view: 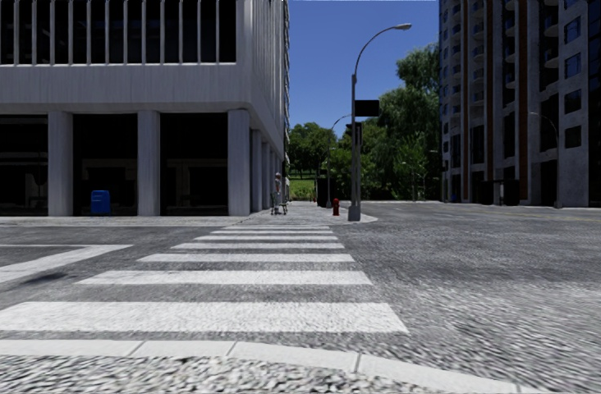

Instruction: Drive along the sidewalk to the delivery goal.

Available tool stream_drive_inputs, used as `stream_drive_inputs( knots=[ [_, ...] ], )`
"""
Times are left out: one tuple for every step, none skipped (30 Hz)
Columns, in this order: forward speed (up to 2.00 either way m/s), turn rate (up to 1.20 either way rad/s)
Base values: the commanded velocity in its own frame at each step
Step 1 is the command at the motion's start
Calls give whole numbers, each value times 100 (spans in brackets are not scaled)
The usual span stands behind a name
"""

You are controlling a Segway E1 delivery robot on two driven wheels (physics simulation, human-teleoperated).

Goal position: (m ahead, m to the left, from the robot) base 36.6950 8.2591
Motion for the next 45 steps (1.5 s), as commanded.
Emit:
stream_drive_inputs(
  knots=[
    [200,0],
    [200,0],
    [200,0],
    [200,0],
    [200,0],
    [200,0],
    [200,0],
    [200,0],
    [200,0],
    [200,0],
    [200,0],
    [200,0],
    [200,0],
    [200,0],
    [200,0],
    [200,0],
    [200,0],
    [195,0],
    [188,0],
    [183,0],
    [183,0],
    [180,0],
    [176,0],
    [167,0],
    [163,0],
    [163,0],
    [157,0],
    [148,0],
    [141,0],
    [141,0],
    [138,0],
    [135,0],
    [133,0],
    [131,0],
    [131,0],
    [131,0],
    [131,0],
    [131,0],
    [131,0],
    [131,0],
    [131,0],
    [131,0],
    [131,0],
    [131,0],
    [131,0]
  ],
)
